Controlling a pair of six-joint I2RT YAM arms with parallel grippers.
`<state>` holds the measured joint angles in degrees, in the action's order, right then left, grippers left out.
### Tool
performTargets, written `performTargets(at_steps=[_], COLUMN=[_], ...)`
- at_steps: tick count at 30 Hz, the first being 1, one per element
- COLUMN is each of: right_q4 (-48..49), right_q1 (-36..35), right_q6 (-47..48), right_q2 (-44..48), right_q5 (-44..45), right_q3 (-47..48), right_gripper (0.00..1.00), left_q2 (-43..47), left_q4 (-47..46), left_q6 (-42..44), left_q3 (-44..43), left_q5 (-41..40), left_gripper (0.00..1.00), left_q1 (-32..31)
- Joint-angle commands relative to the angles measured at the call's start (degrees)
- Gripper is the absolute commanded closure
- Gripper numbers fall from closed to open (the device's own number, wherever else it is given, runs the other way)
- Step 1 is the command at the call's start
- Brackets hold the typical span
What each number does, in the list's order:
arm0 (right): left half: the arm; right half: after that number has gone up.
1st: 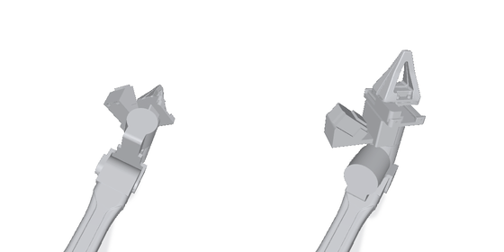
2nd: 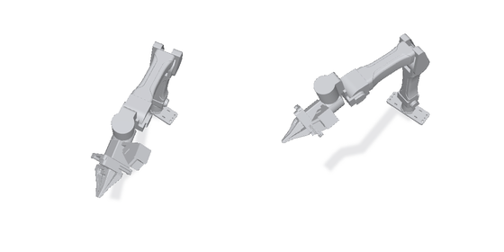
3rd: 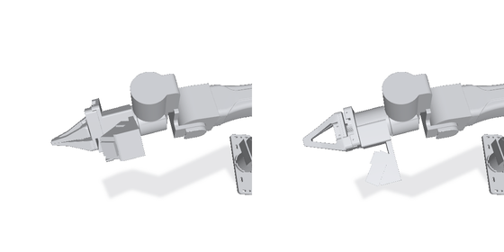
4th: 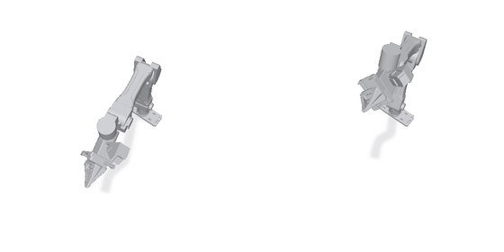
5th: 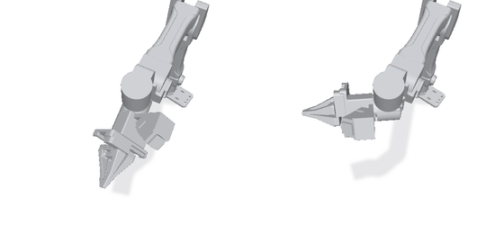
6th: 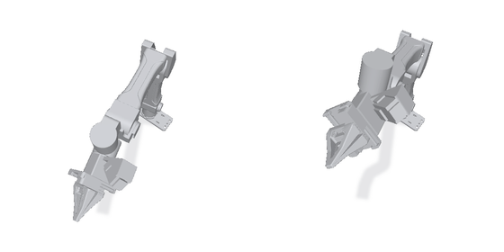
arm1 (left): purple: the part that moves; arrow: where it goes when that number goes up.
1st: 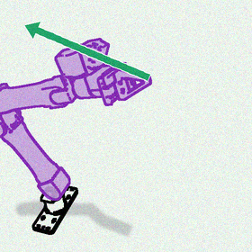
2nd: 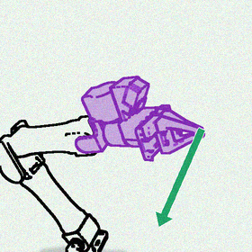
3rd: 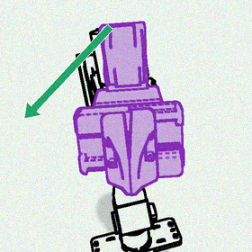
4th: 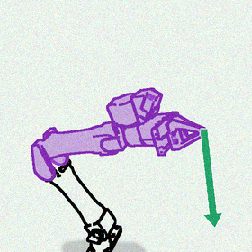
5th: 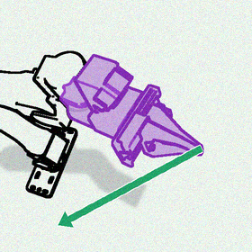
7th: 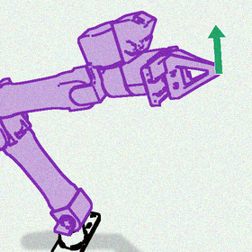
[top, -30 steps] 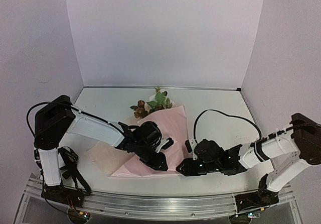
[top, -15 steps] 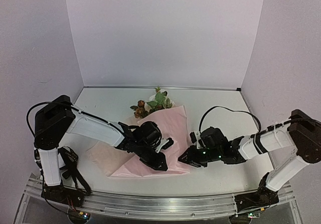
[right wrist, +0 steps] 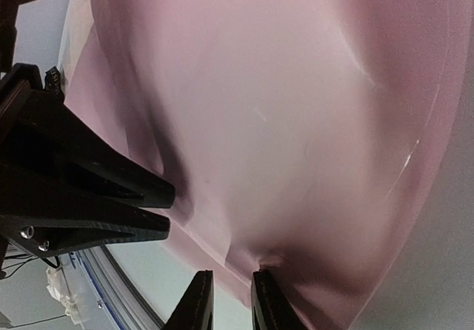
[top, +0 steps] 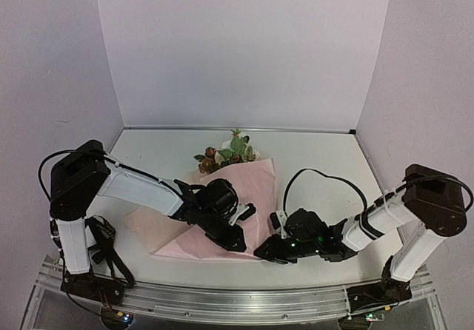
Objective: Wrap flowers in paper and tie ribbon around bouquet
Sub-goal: Press the fold line on the 2/3-folded wrapping paper.
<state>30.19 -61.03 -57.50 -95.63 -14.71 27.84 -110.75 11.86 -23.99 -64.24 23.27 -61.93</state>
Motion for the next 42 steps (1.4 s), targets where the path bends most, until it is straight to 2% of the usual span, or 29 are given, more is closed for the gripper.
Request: performTargets(at_steps=[1,10,20,42], right_q4=[3.3,7.0,7.3,10.5], right_q1=[-2.2,-2.3,-1.2,16.1], right_q6=[-3.4,-5.5,-7.3,-14.3], right_q2=[-3.5,-2.7,-1.7,-12.5], right_q5=[7.0,10.5,11.6,3.6], right_q3=[0.9,-0.5,-0.6,6.9], right_gripper=[0.82,0.82,0.81,0.81], left_q2=[5.9,2.3,-1.3,-0.1], left_q4=[1.6,-3.6,-2.7,-2.6], left_q6=[1.6,-0.4,-2.4,-2.3], left_q3=[-0.2,1.2,3.3,5.7], left_q5=[0.4,2.3,-2.4,-2.3], left_gripper=[0.85,0.85,0.86,0.89], left_q1=[0.1,0.0,0.1,0.1])
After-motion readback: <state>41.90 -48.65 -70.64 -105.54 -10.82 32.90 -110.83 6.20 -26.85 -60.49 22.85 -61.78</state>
